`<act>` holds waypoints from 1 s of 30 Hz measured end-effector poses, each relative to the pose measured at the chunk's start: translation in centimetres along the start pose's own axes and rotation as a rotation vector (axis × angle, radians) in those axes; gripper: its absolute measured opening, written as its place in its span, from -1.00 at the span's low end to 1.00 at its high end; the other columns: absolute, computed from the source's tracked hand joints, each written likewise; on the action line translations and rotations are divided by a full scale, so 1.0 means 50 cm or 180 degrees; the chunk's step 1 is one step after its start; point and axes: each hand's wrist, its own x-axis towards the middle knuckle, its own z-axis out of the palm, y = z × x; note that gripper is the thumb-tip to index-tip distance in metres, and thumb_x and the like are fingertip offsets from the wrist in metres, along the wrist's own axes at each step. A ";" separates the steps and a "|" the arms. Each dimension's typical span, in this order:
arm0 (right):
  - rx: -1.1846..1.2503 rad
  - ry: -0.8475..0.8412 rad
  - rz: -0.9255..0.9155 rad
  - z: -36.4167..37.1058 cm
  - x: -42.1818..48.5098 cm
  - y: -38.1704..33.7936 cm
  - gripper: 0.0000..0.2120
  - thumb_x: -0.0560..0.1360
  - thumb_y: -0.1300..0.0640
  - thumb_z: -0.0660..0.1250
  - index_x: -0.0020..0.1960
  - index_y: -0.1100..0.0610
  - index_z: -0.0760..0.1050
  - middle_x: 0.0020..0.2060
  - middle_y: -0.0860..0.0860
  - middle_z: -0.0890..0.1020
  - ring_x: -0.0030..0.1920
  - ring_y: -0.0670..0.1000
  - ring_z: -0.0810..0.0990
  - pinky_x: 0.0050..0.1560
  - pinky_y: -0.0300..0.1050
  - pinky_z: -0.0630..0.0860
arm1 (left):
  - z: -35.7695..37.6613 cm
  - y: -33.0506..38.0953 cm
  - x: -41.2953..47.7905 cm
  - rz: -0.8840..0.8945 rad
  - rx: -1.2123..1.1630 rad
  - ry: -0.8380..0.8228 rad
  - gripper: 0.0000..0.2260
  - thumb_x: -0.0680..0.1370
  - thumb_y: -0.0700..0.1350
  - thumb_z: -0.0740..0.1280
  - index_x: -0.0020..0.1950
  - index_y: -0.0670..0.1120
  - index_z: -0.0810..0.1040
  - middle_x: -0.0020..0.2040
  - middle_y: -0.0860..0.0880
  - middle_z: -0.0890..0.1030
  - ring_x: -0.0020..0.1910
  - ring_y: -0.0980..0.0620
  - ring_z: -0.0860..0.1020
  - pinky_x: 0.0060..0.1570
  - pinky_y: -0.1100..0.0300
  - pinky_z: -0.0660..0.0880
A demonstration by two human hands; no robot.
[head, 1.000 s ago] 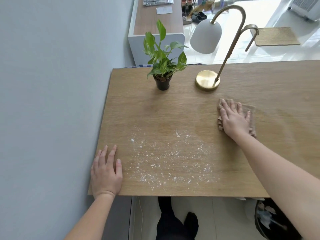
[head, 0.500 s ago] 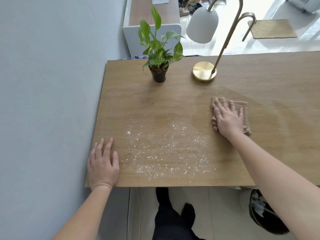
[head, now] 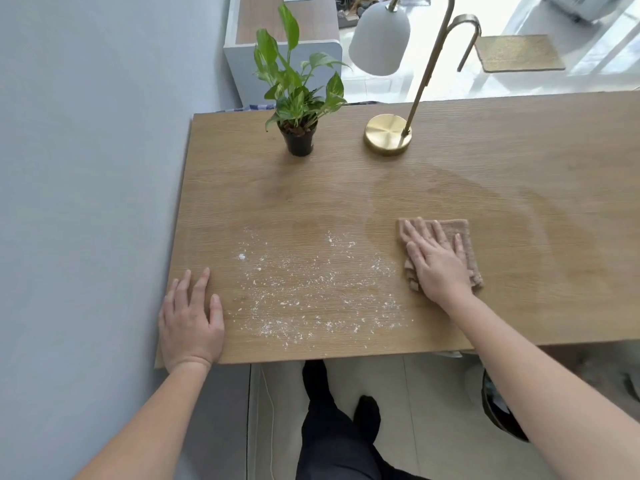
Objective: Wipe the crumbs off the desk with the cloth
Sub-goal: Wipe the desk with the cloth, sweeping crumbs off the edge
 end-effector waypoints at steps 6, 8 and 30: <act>-0.0316 -0.0322 -0.0648 -0.029 -0.148 0.119 -0.53 0.75 -0.25 -0.16 0.65 -0.37 0.05 0.66 -0.32 0.05 0.66 -0.27 -0.14 0.67 -0.10 -0.22 | 0.001 -0.003 -0.002 0.0005 -0.0004 -0.0014 -0.47 0.65 0.14 0.10 0.62 0.10 0.40 0.65 -0.06 0.36 0.64 -0.16 0.27 0.56 -0.20 0.25; -0.0111 -0.0148 -0.0254 -0.030 -0.110 0.105 -0.56 0.76 -0.23 -0.12 0.64 -0.39 0.06 0.66 -0.31 0.07 0.68 -0.22 -0.09 0.67 -0.06 -0.21 | 0.001 -0.005 -0.001 0.0013 0.0006 0.0004 -0.47 0.65 0.14 0.10 0.62 0.10 0.40 0.64 -0.07 0.36 0.64 -0.16 0.27 0.55 -0.21 0.26; 0.0057 -0.0161 -0.0380 0.063 -0.128 -0.055 -0.51 0.76 -0.24 -0.14 0.68 -0.32 0.06 0.66 -0.30 0.03 0.70 -0.14 -0.13 0.67 0.07 -0.29 | 0.006 -0.007 -0.006 -0.0007 -0.0064 0.0006 -0.47 0.66 0.15 0.08 0.63 0.11 0.39 0.66 -0.06 0.34 0.65 -0.16 0.25 0.59 -0.17 0.21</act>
